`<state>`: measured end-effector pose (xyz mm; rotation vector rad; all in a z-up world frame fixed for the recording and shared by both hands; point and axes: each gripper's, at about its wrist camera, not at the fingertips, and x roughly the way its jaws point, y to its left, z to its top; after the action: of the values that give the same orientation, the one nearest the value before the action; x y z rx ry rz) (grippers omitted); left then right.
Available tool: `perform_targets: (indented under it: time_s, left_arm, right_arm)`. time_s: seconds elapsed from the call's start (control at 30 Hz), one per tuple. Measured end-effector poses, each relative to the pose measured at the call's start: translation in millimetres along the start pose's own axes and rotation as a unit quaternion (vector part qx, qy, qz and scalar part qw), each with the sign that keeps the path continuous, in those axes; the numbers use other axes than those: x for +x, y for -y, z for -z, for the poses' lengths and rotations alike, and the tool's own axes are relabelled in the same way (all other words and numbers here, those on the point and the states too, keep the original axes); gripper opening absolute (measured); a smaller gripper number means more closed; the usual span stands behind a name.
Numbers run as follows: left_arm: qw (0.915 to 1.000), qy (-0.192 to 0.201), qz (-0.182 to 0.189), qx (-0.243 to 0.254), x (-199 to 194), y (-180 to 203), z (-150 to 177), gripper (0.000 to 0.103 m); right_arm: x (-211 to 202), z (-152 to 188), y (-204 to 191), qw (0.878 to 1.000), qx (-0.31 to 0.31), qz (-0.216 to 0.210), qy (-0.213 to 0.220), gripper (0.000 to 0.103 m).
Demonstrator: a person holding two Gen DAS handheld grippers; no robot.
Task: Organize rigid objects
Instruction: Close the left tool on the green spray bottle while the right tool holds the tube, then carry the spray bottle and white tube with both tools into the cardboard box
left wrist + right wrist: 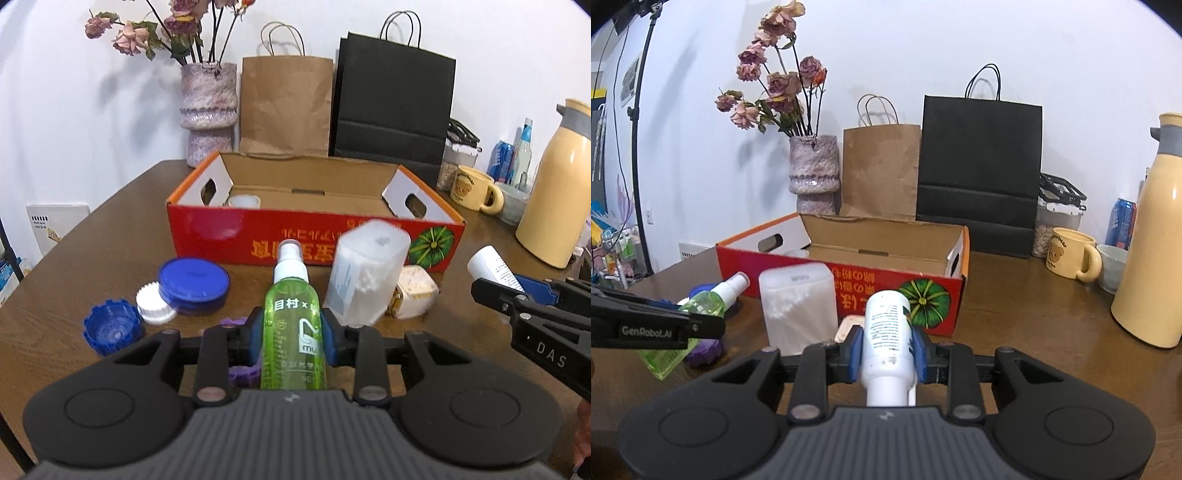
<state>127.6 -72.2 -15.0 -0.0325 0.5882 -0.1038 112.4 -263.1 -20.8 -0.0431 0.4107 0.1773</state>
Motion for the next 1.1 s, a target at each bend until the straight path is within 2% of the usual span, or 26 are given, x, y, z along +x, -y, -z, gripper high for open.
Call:
perform_targets:
  time_s: [0.5, 1.1]
  left_arm:
    - [0.9992, 0.04, 0.004, -0.005, 4.0, -12.1, -50.9, 0.032]
    - [0.997, 0.068, 0.0, -0.037, 43.0, -21.3, -110.3, 0.032]
  right_arm:
    - [14.8, -43.1, -5.8, 1.0, -0.003, 0.001, 0.029, 0.027]
    - [63.6, -95.1, -12.7, 0.999, 0.005, 0.001, 0.054, 0.027]
